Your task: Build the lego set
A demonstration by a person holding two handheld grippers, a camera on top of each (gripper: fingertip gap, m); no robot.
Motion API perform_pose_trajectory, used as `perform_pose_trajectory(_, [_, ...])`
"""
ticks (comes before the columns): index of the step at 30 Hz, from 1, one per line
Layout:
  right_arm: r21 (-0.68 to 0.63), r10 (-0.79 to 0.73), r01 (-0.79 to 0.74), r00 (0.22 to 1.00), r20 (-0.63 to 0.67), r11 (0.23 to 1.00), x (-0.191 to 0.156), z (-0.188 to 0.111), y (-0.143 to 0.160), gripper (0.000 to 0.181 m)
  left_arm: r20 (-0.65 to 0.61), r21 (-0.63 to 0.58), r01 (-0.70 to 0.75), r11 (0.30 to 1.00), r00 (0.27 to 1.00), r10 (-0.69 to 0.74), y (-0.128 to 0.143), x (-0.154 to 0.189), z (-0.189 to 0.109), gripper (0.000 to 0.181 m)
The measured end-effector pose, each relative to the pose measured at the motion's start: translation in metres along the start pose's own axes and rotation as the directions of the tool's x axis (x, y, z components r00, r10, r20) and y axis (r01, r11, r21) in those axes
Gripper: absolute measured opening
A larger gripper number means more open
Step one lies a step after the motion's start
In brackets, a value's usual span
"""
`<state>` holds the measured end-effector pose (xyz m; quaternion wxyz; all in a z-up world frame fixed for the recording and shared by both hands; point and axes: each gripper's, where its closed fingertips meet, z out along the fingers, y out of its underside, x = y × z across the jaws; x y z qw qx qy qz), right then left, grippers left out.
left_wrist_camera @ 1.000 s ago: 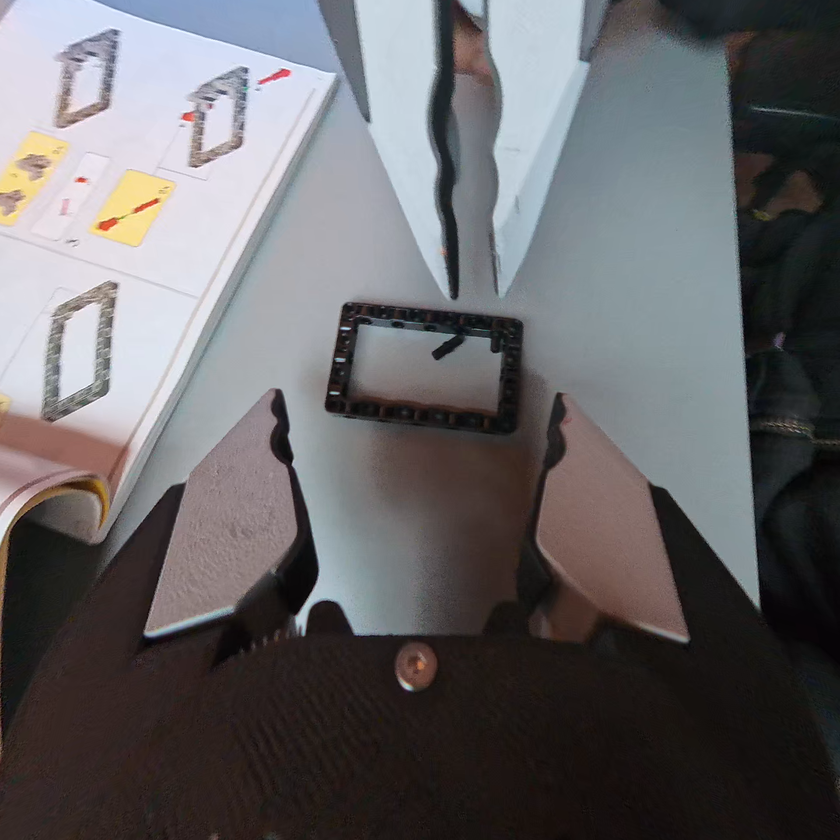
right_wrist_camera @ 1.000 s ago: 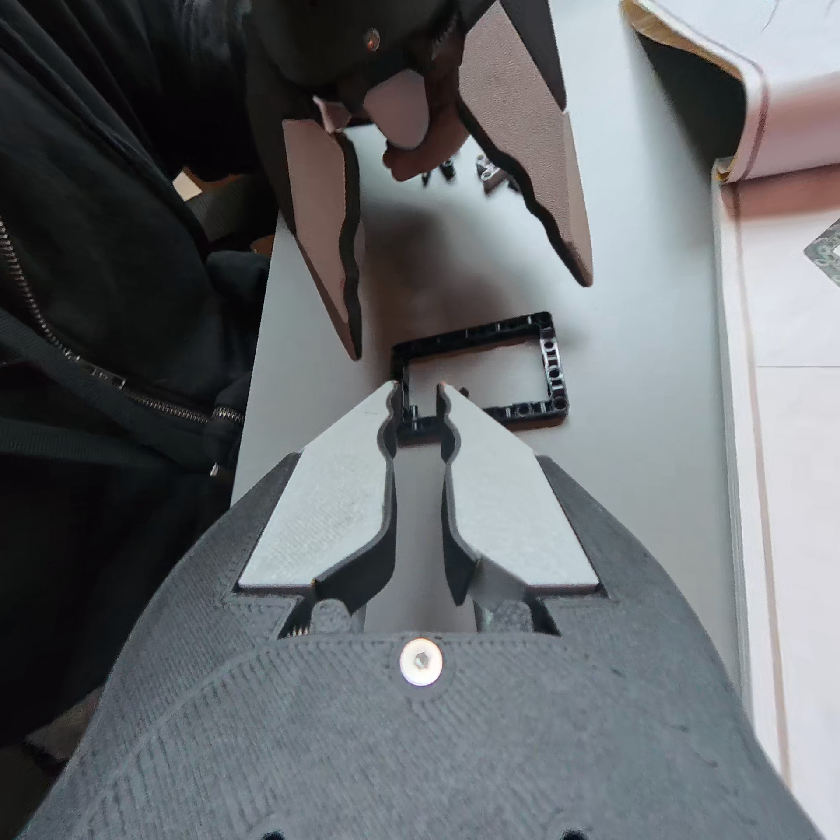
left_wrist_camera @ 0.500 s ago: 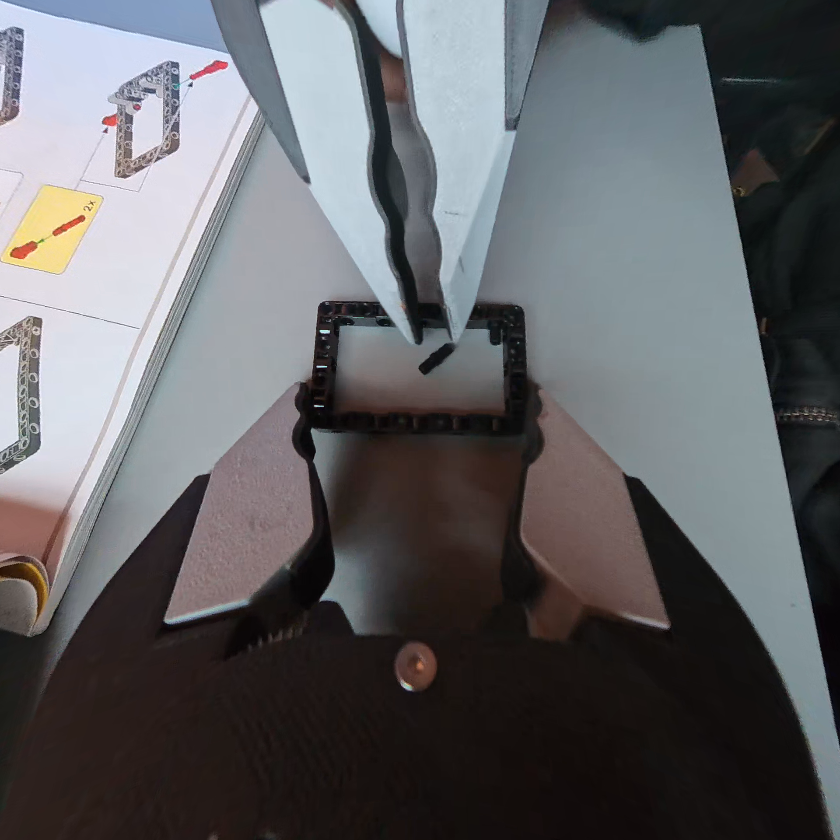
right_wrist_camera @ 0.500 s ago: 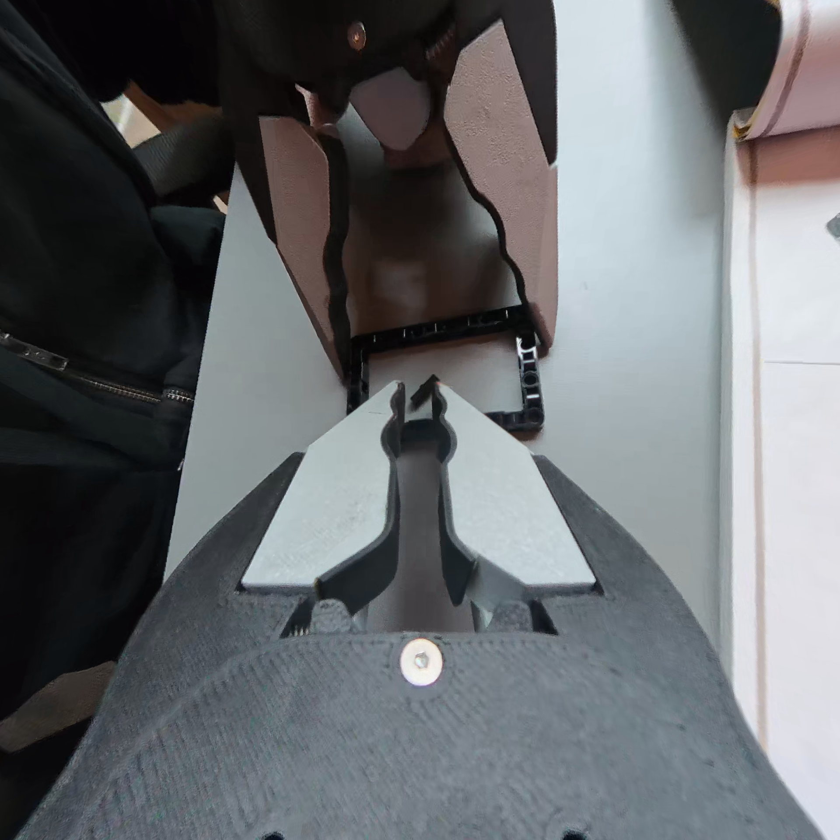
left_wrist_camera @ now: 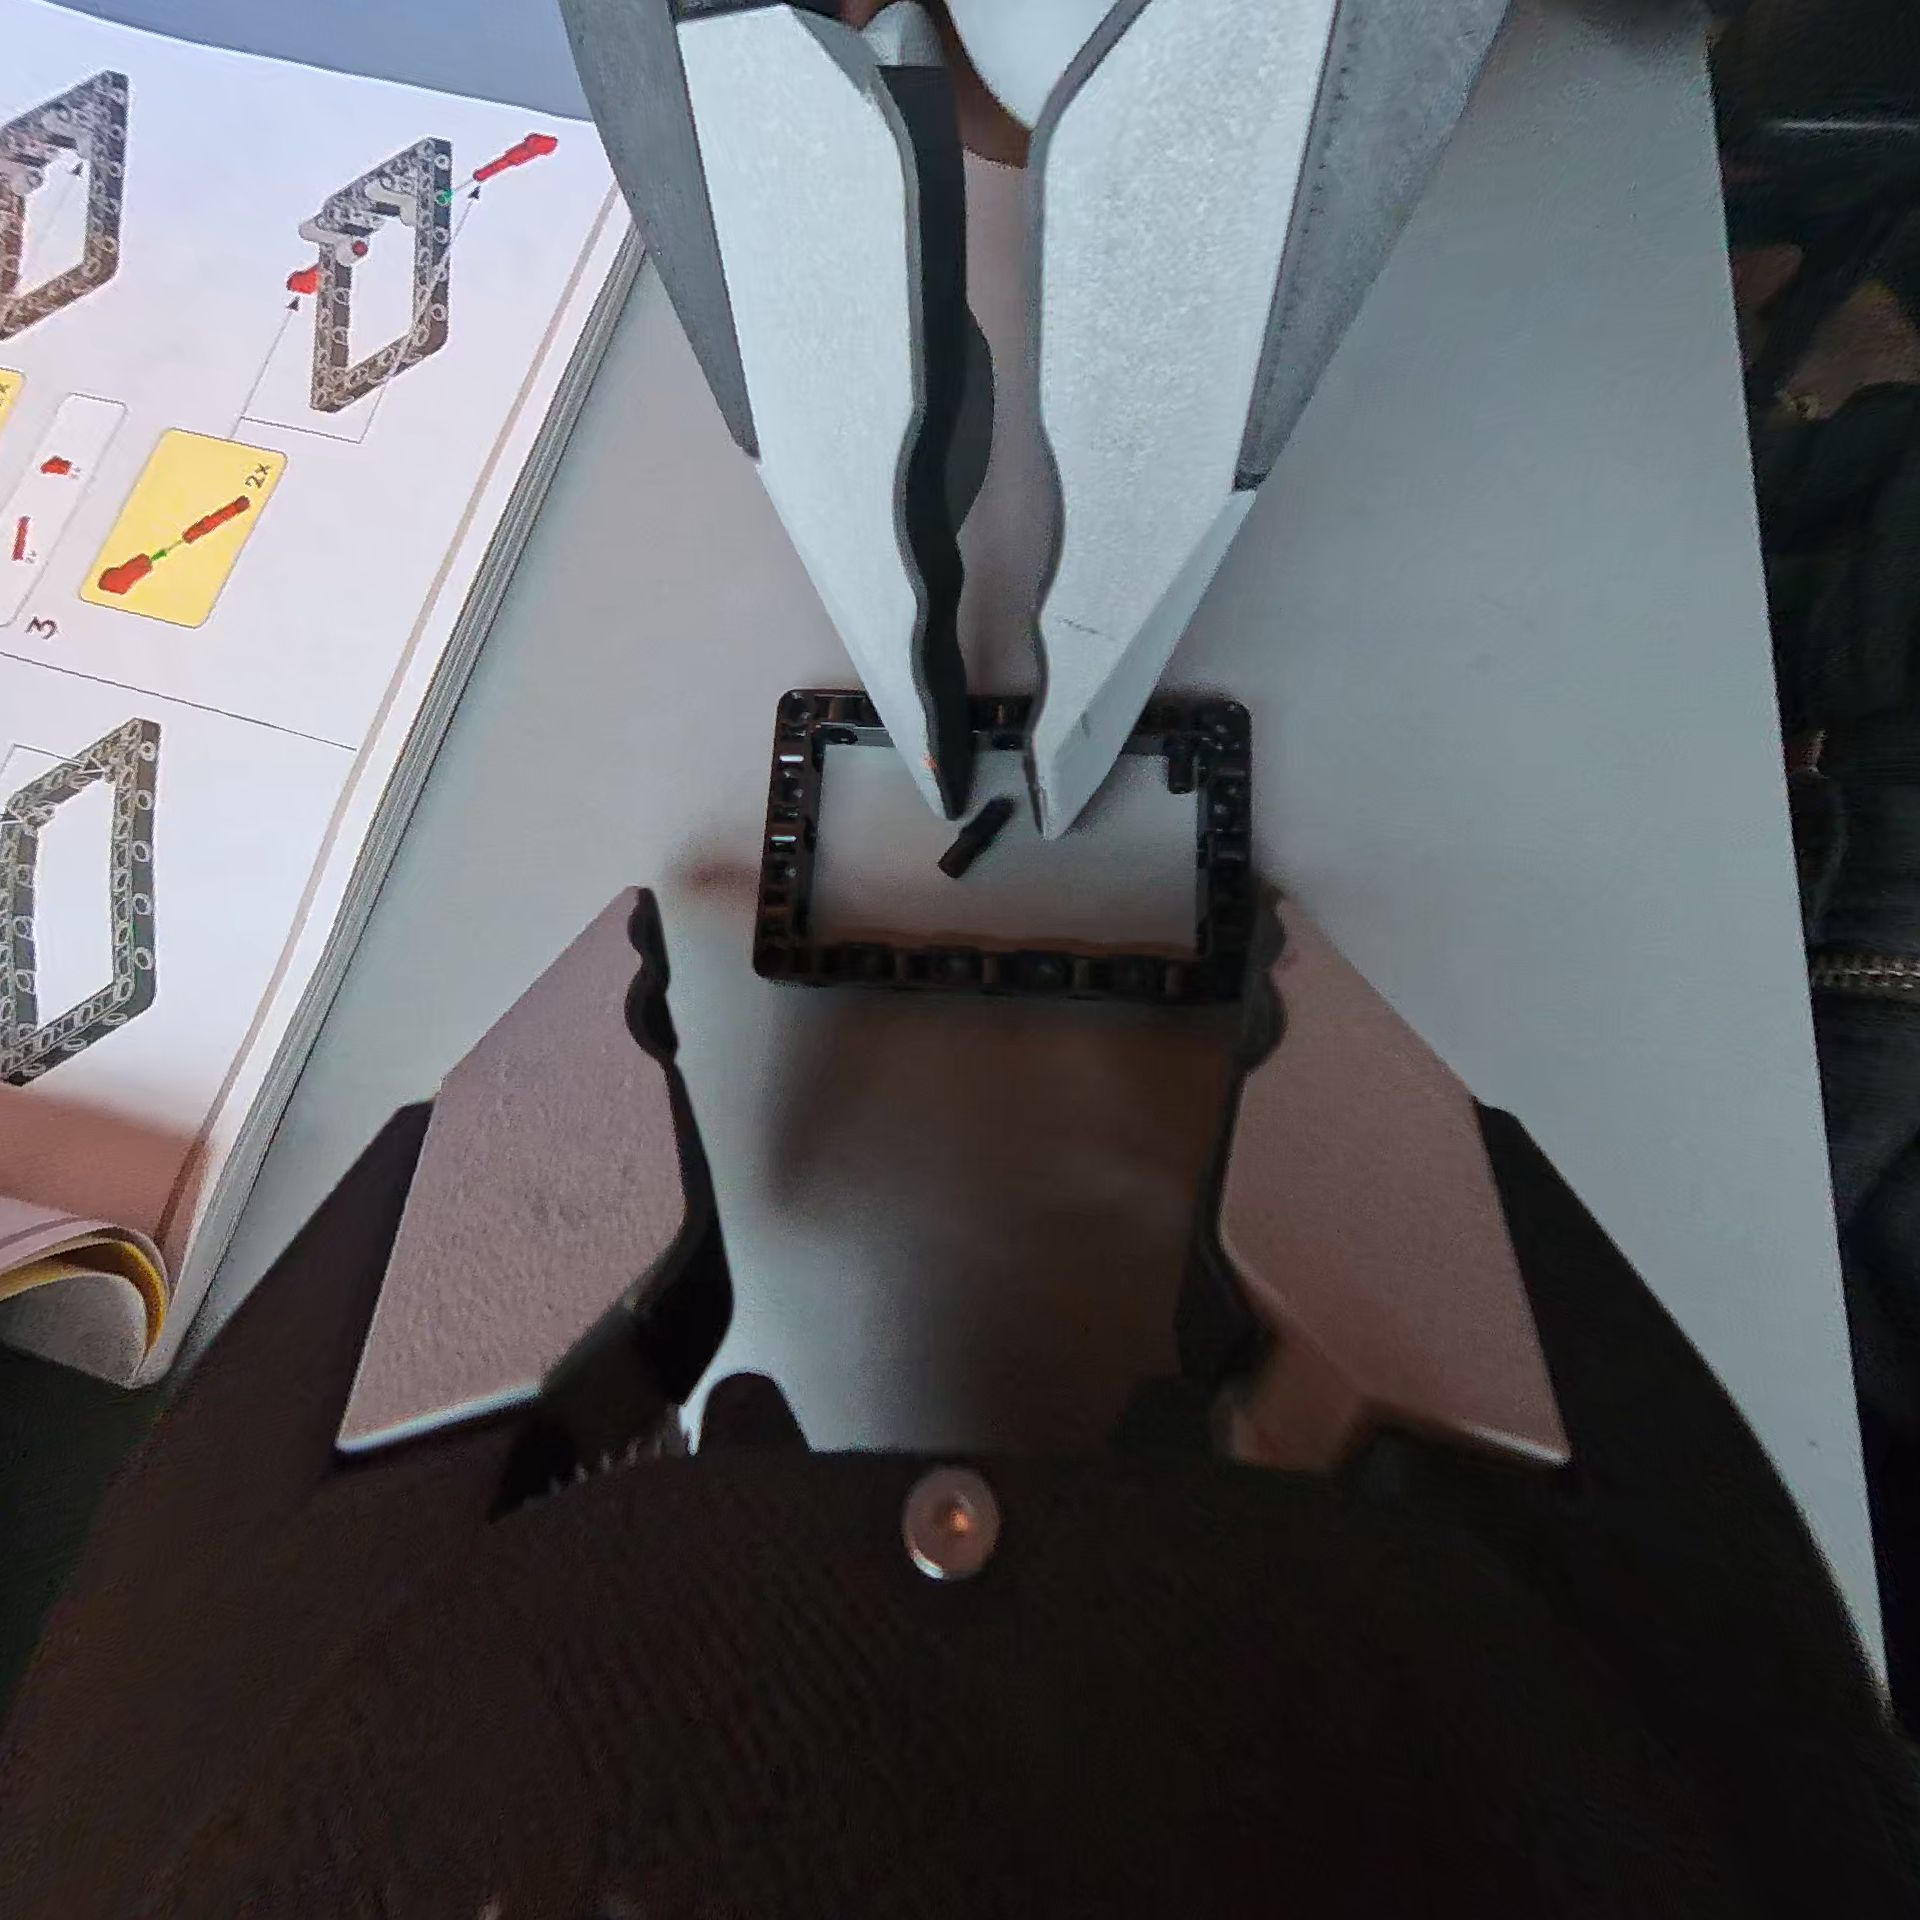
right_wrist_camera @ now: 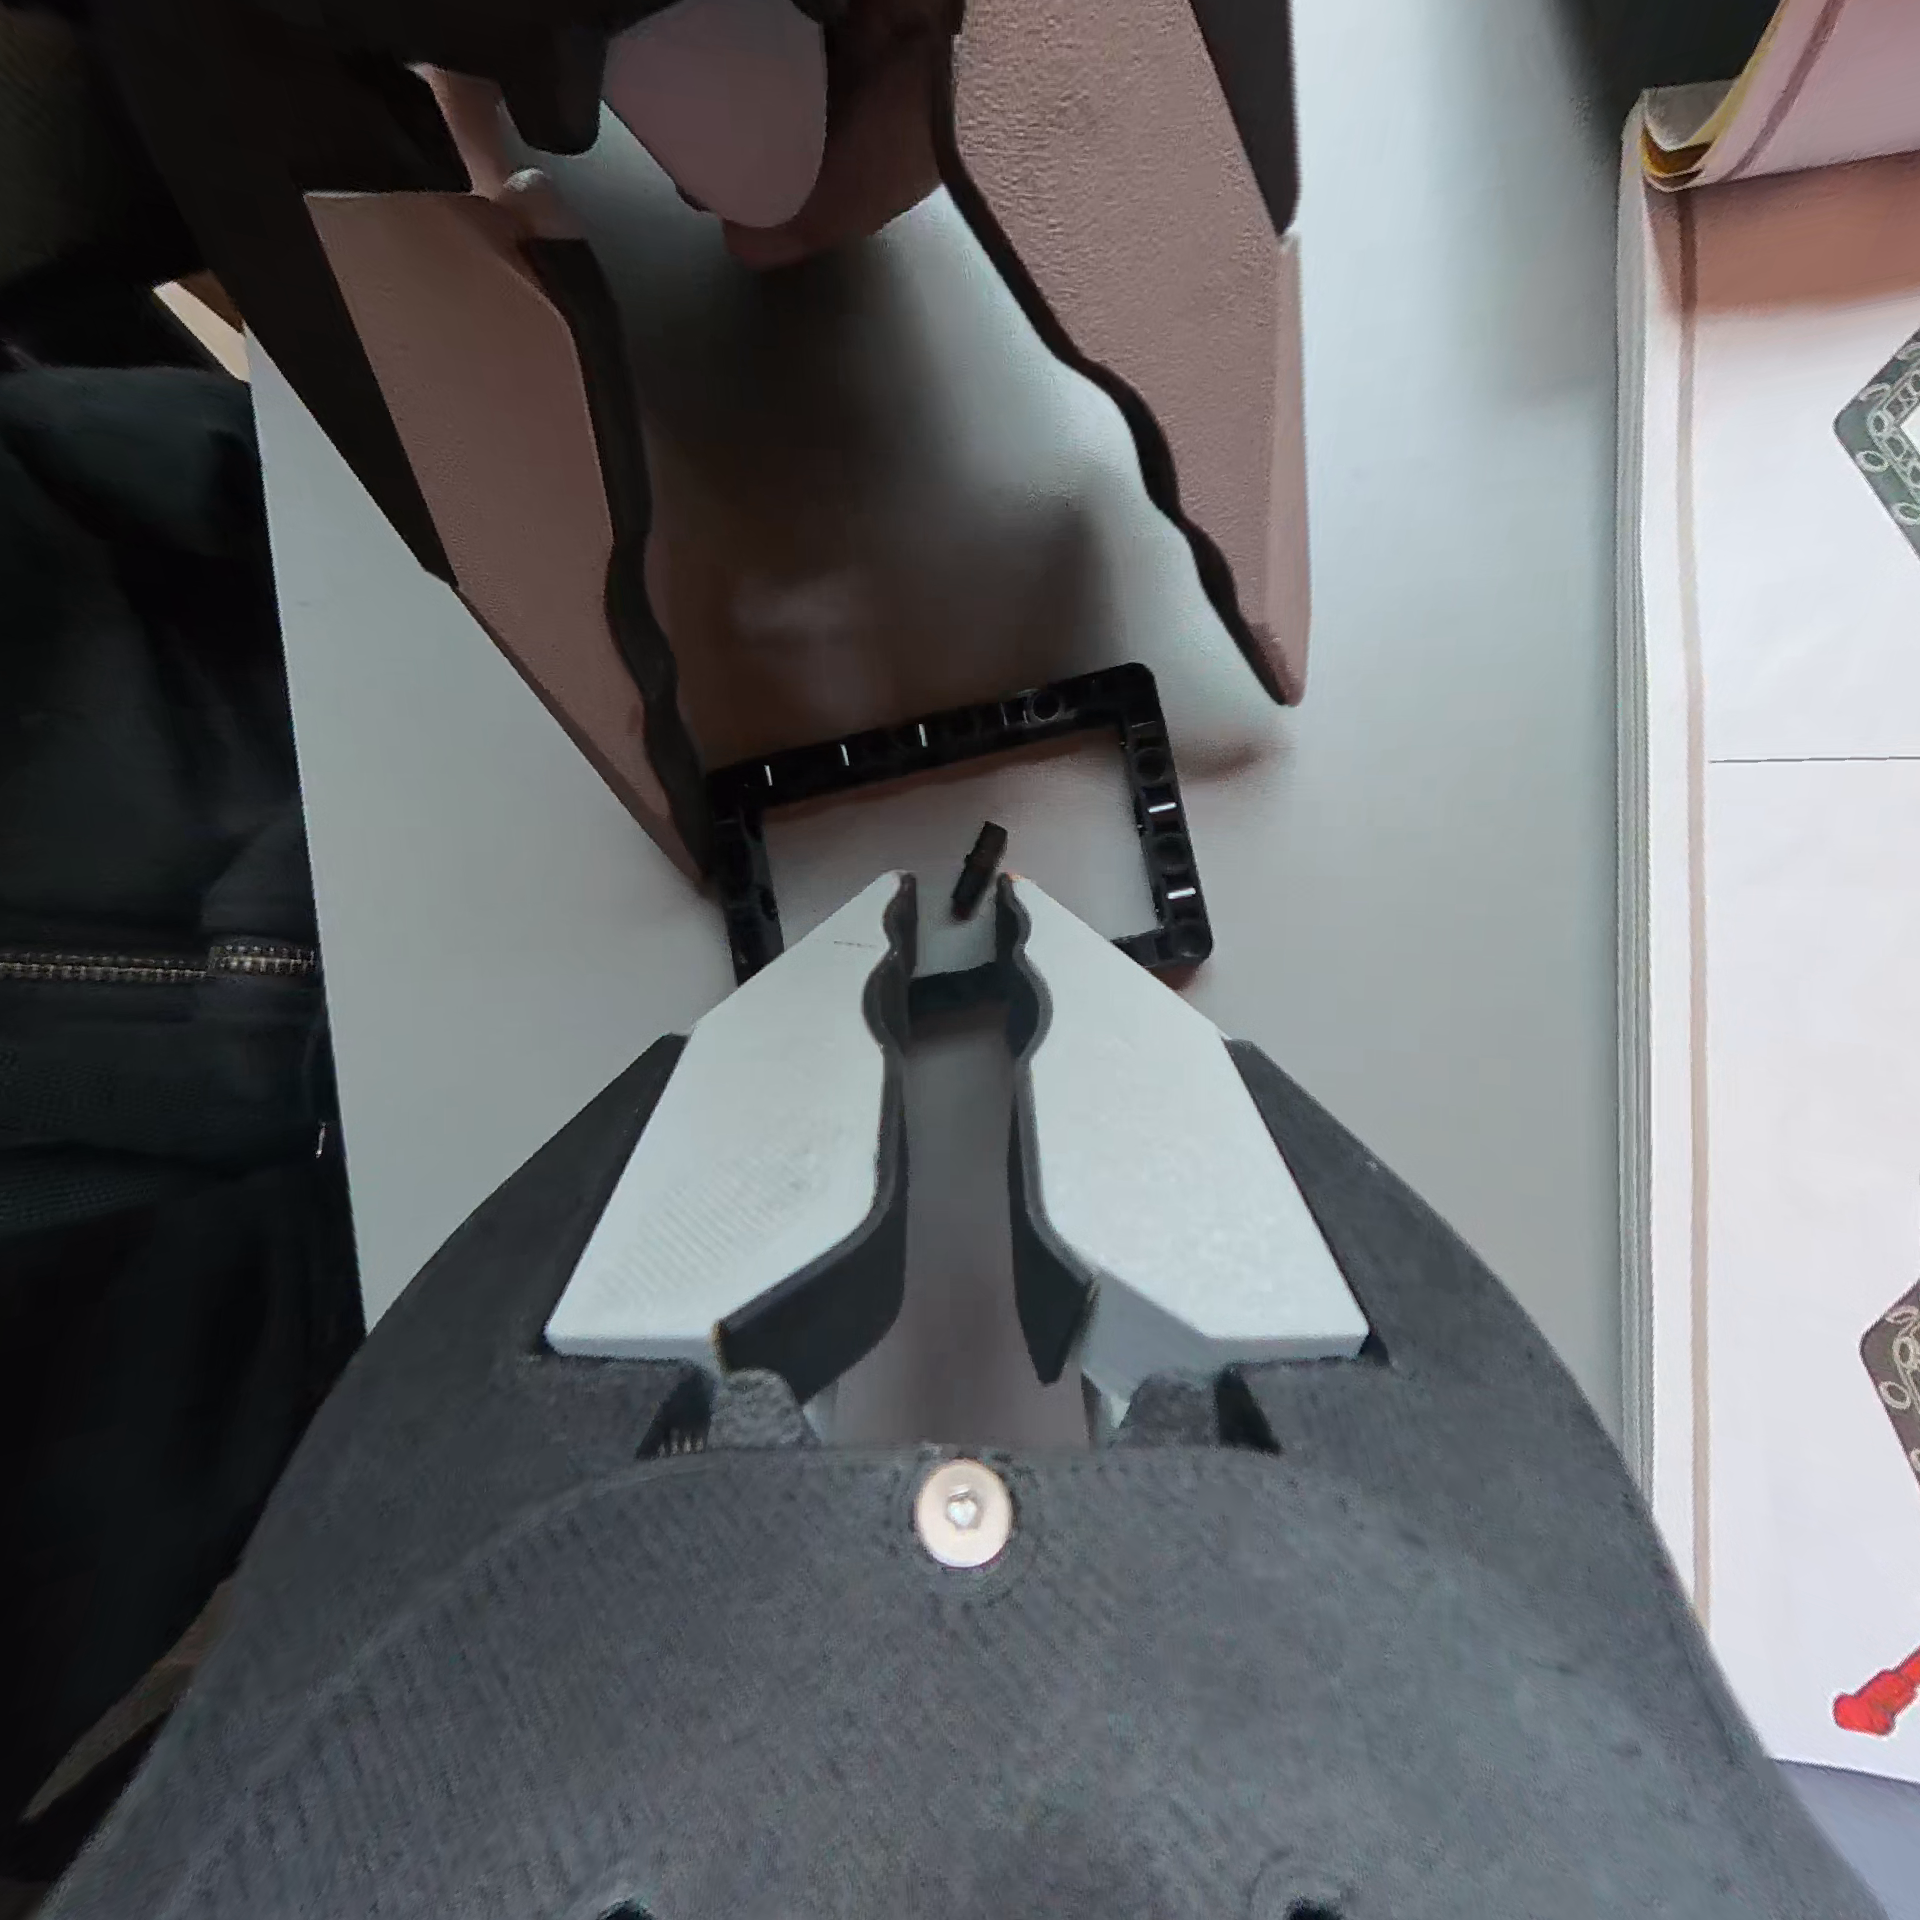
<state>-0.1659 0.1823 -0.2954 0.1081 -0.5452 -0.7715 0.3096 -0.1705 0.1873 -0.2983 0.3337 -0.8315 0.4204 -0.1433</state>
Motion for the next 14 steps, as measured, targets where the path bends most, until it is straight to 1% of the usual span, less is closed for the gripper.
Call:
perform_pose_trajectory(2, [-0.002,-0.006,0.006,1.000,-0.012,1.000,0.000,0.000,0.000,0.011,-0.027,-0.008,0.006,1.000,1.000,-0.006,0.001,0.003,0.001,0.109])
perform_pose_trajectory(3, [-0.002,-0.008,0.008,1.000,-0.014,1.000,0.001,0.000,0.000,0.010,-0.062,-0.010,0.010,1.000,0.998,-0.010,0.001,0.008,0.002,0.108])
perform_pose_trajectory(5, [-0.001,-0.011,0.011,1.000,-0.013,1.000,0.001,0.000,0.001,0.007,-0.068,0.001,0.010,1.000,0.998,-0.010,0.000,0.008,0.003,0.105])
perform_pose_trajectory(6, [-0.005,-0.016,0.016,1.000,-0.005,1.000,0.001,0.001,0.001,0.001,-0.069,0.006,0.008,1.000,0.998,-0.008,-0.001,0.009,0.002,0.094])
perform_pose_trajectory(11, [0.025,-0.027,0.025,0.998,0.051,0.999,-0.007,0.004,-0.002,0.000,-0.084,0.042,-0.006,0.999,0.996,0.009,-0.004,0.015,0.005,0.093])
perform_pose_trajectory(13, [0.028,-0.064,0.062,0.996,0.065,0.998,-0.011,0.004,0.000,0.000,-0.084,0.045,-0.007,0.999,0.996,0.011,-0.005,0.016,0.005,0.093])
perform_pose_trajectory(14, [0.018,-0.076,0.074,0.993,0.095,0.997,-0.016,0.003,0.002,0.000,-0.083,0.048,-0.007,0.999,0.996,0.011,-0.005,0.016,0.005,0.093])
